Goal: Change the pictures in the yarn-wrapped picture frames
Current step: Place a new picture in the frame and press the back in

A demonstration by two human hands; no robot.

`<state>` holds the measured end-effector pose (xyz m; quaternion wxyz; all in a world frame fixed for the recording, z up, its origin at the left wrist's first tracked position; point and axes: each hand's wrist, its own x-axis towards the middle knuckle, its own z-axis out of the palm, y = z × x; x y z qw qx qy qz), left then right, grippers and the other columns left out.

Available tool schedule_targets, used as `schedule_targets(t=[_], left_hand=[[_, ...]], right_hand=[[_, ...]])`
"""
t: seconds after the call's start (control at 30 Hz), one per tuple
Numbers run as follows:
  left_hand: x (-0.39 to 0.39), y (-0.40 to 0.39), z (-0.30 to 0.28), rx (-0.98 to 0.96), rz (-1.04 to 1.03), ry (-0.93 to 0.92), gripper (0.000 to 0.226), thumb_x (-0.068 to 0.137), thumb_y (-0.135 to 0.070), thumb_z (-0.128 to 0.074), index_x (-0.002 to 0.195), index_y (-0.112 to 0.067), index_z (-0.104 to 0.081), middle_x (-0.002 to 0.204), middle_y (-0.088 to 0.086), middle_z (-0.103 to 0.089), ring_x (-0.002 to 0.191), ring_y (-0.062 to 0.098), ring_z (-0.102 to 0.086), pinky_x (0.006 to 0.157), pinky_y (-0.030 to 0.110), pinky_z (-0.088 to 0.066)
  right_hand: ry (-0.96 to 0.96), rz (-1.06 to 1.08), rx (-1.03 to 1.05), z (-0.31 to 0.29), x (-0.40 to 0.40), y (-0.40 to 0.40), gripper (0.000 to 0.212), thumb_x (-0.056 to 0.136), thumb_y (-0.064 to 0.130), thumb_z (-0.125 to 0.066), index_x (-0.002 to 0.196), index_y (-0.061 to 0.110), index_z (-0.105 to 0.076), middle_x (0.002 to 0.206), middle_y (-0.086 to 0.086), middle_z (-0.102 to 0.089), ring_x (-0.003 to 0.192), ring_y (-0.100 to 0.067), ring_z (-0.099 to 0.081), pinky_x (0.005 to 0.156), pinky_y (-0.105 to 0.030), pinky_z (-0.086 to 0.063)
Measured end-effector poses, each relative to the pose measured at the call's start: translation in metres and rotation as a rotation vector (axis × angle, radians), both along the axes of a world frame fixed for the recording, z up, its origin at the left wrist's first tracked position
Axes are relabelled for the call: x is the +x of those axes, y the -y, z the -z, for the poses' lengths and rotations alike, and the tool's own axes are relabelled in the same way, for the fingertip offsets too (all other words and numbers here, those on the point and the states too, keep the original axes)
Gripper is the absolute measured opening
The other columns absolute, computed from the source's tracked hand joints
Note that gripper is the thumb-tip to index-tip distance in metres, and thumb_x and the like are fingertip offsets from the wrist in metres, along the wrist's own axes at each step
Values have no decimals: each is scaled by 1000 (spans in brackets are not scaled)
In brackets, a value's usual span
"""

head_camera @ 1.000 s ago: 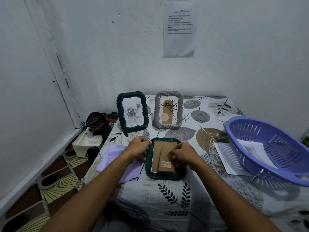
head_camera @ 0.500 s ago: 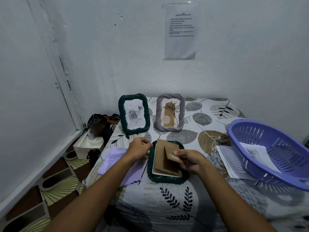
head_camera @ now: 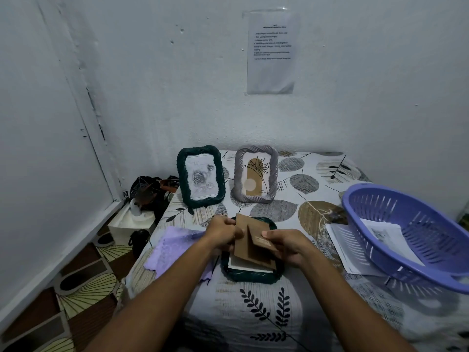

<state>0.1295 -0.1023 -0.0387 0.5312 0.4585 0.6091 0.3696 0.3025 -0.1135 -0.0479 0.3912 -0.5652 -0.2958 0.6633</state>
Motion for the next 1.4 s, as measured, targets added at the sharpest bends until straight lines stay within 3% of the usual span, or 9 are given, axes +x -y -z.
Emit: schedule_targets(t=[0.17, 0.3, 0.4, 0.6, 0.73, 0.87, 0.97, 1.1, 1.4], left_hand=[[1, -1, 5, -21, -66, 100, 23, 83, 12, -59, 93, -9, -60, 87, 13, -66, 68, 24, -65, 80, 52, -54], [-1, 4, 3, -15, -83, 196, 26, 85, 13, -56, 99, -9, -61, 88, 13, -67, 72, 24, -67, 64, 41, -59], [0, 7, 1, -10, -83, 278, 28, 85, 13, -56, 105, -7, -60, 98, 16, -67, 80, 27, -68, 59, 40, -60], [25, 11, -3, 29, -2, 275, 29, 85, 11, -59, 110, -4, -59, 92, 14, -67, 71, 23, -68, 51, 33, -57], [37, 6, 0, 208, 218, -162, 33, 84, -6, -68, 116, -10, -59, 82, 5, -71, 56, 13, -62, 46, 25, -49], [38, -4, -4, 557, 587, -727, 60, 77, -44, -74, 131, -25, -57, 119, -8, -65, 100, 10, -59, 87, 27, -48], [46, -1, -8, 609, 874, -887, 85, 76, -57, -71, 146, -21, -38, 150, -2, -38, 140, 16, -27, 110, 33, -27], [53, -2, 3, 581, 1024, -1089, 104, 72, -72, -63, 152, -20, -23, 160, -7, -14, 148, 16, 9, 118, 54, 4], [44, -4, 6, 578, 1063, -1171, 101, 74, -74, -59, 151, -18, -25, 161, -7, -14, 148, 17, 7, 117, 55, 6]], right_hand=[[360, -76, 221, -8, -1, 4, 15, 73, 7, -80, 76, -2, -68, 56, -7, -60, 34, -8, -47, 35, -16, -34], [614, -80, 390, -13, -1, 4, 33, 66, 16, -86, 90, 5, -66, 78, 0, -63, 65, -10, -58, 52, -21, -44], [571, -21, 383, -14, 1, 5, 61, 63, 16, -87, 113, 10, -54, 104, -4, -59, 94, -23, -58, 66, -31, -49], [205, 52, 196, -26, 23, 16, 62, 71, -8, -76, 125, 7, -50, 97, -15, -65, 77, -26, -65, 53, -32, -52], [253, 106, 195, -28, 55, 27, 66, 74, -6, -73, 132, 12, -46, 104, -13, -61, 81, -26, -65, 54, -32, -54], [386, 130, 218, -24, 83, 32, 76, 77, -3, -71, 142, 18, -38, 126, -21, -56, 78, -23, -64, 55, -30, -52], [458, 138, 250, -19, 89, 32, 78, 76, -6, -70, 144, 15, -37, 130, -21, -54, 76, -19, -62, 52, -27, -51], [479, 139, 218, -15, 90, 30, 78, 77, -8, -69, 144, 11, -36, 130, -23, -54, 79, -24, -62, 52, -28, -51], [559, 115, 161, 0, 82, 22, 70, 72, -5, -75, 135, 6, -46, 122, -23, -60, 91, -33, -64, 69, -40, -57]])
